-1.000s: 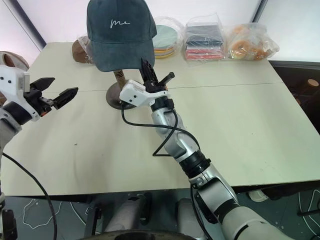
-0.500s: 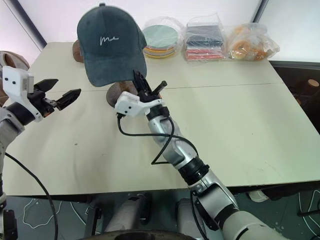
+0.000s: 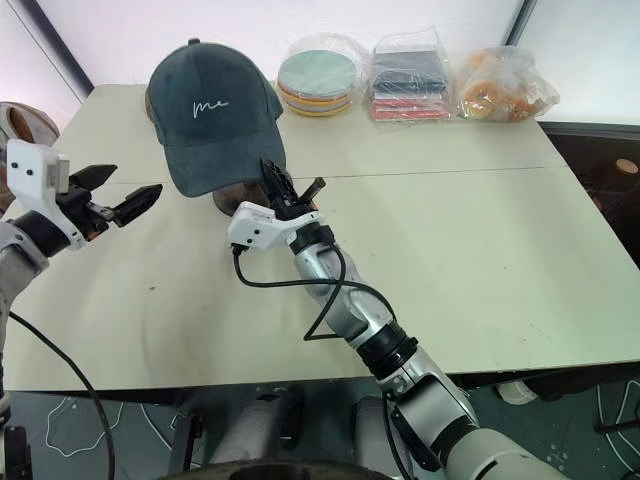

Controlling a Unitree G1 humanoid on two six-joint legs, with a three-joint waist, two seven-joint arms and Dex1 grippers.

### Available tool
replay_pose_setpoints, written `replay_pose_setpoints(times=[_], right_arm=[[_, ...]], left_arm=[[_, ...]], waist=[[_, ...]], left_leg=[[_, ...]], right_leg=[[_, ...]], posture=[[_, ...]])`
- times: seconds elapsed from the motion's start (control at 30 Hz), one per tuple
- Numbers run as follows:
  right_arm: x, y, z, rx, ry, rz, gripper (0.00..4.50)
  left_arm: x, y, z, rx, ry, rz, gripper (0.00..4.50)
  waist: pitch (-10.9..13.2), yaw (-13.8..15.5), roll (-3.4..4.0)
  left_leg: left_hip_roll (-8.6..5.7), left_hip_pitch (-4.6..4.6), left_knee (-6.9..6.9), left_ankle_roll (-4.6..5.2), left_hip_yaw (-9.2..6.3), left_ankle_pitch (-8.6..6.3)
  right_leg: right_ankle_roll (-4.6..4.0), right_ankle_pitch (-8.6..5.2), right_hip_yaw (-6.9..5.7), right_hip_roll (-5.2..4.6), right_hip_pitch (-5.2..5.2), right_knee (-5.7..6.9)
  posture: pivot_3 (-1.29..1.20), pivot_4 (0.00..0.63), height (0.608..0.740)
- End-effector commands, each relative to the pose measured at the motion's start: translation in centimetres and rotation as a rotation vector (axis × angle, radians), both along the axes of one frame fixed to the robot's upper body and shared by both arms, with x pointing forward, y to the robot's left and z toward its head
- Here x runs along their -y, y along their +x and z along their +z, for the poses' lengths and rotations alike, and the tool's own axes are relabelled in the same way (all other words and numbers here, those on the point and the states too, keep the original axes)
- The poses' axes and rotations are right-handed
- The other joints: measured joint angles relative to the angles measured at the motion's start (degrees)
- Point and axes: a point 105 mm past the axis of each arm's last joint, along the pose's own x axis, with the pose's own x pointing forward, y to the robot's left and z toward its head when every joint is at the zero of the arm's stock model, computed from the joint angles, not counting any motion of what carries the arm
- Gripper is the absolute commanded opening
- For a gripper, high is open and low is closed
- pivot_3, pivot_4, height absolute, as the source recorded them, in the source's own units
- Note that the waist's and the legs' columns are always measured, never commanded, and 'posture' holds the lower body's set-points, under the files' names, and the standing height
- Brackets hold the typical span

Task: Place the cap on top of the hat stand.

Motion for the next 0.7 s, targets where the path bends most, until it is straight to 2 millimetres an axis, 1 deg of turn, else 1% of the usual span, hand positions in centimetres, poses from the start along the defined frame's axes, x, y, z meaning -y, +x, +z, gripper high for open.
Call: replay_pose_setpoints(times=[0.03, 0.1, 0.13, 0.17, 0.23, 0.33, 0.47, 0.53, 0.6, 0.67, 0.7], right_arm=[[-0.7, -0.5, -0.3, -0.032, -0.023, 0.054, 2.56], [-0.7, -0.5, -1.1, -0.076, -0.053, 0.072, 3.57], [-0.8, -0.6, -1.7, -0.111, -0.075, 0.084, 4.17], [-0.7, -0.5, -2.4, -0.148, -0.118, 0.097, 4.46], [-0.1, -0.2, -3.9, -0.245, -0.179, 0.106, 4.46], [1.6, 0.4, -5.4, -0.353, -0.263, 0.1, 4.46], [4.4, 1.2, -6.4, -0.448, -0.371, 0.086, 4.46], [5.6, 1.5, -6.3, -0.48, -0.389, 0.083, 4.46], [6.9, 2.1, -5.6, -0.527, -0.364, 0.075, 4.46], [8.2, 2.4, -4.3, -0.601, -0.292, 0.105, 4.46], [8.9, 2.6, -3.3, -0.64, -0.237, 0.127, 4.46]], left_arm=[[-0.4, -0.6, 1.7, 0.063, 0.02, 0.015, 4.5], [-0.5, -0.7, 1.7, 0.061, 0.023, 0.017, 4.5], [-0.6, -0.7, 1.7, 0.061, 0.026, 0.019, 4.5], [-0.7, -0.8, 1.8, 0.06, 0.03, 0.02, 4.5], [-1.1, -0.9, 1.9, 0.06, 0.036, 0.025, 4.5], [-1.5, -1.0, 2.3, 0.065, 0.046, 0.036, 4.5], [-1.9, -1.0, 2.7, 0.073, 0.058, 0.042, 4.5], [-1.9, -1.0, 3.0, 0.079, 0.065, 0.041, 4.5], [-1.8, -1.1, 3.3, 0.086, 0.076, 0.032, 4.5], [-1.6, -1.3, 3.7, 0.083, 0.098, 0.004, 4.5], [-1.4, -1.5, 3.9, 0.076, 0.111, -0.022, 4.5]], waist=[[0.0, 0.03, 0.0], [0.0, 0.03, 0.0], [0.0, 0.01, 0.0], [0.0, 0.0, 0.0], [0.0, 0.05, 0.0], [0.0, 0.15, 0.0], [0.01, 0.16, 0.0], [0.01, 0.14, 0.0], [0.01, 0.14, 0.0], [0.03, 0.14, -0.02], [0.05, 0.14, -0.03]], left_leg=[[0.0, 0.0, 0.0, 0.0, 0.0, 0.0], [0.0, 0.0, 0.0, 0.0, 0.0, 0.0], [0.0, 0.0, 0.0, 0.01, 0.0, -0.01], [0.0, 0.0, 0.0, 0.04, 0.0, -0.03], [0.0, 0.0, 0.0, 0.1, 0.0, -0.06], [0.0, 0.0, 0.01, 0.23, -0.01, -0.14], [0.0, 0.0, 0.01, 0.28, -0.02, -0.17], [0.0, 0.0, 0.01, 0.31, -0.02, -0.19], [0.0, 0.0, 0.0, 0.32, -0.02, -0.19], [0.0, 0.0, 0.01, 0.32, -0.02, -0.19], [0.0, -0.01, 0.01, 0.32, -0.02, -0.19]], right_leg=[[0.0, 0.0, 0.0, 0.0, 0.0, 0.0], [0.0, 0.0, 0.0, 0.0, 0.01, 0.0], [0.0, 0.0, -0.01, 0.0, 0.01, -0.01], [0.0, 0.0, 0.0, 0.0, 0.01, -0.01], [0.0, 0.0, -0.01, 0.0, 0.01, -0.01], [0.0, 0.0, -0.02, 0.0, 0.03, -0.03], [0.0, 0.0, -0.03, -0.01, 0.04, -0.04], [0.0, 0.0, -0.03, -0.02, 0.04, -0.04], [0.0, 0.0, -0.03, -0.02, 0.04, -0.05], [0.0, 0.0, -0.03, -0.02, 0.04, -0.05], [0.0, 0.0, -0.02, -0.02, 0.04, -0.06]], posture=[[0.0, 0.15, 0.74], [0.0, 0.15, 0.74], [0.0, 0.15, 0.74], [0.0, 0.15, 0.74], [0.0, 0.15, 0.74], [0.0, 0.15, 0.74], [0.0, 0.15, 0.74], [0.0, 0.15, 0.74], [0.0, 0.15, 0.74], [0.0, 0.15, 0.74], [0.0, 0.15, 0.74]])
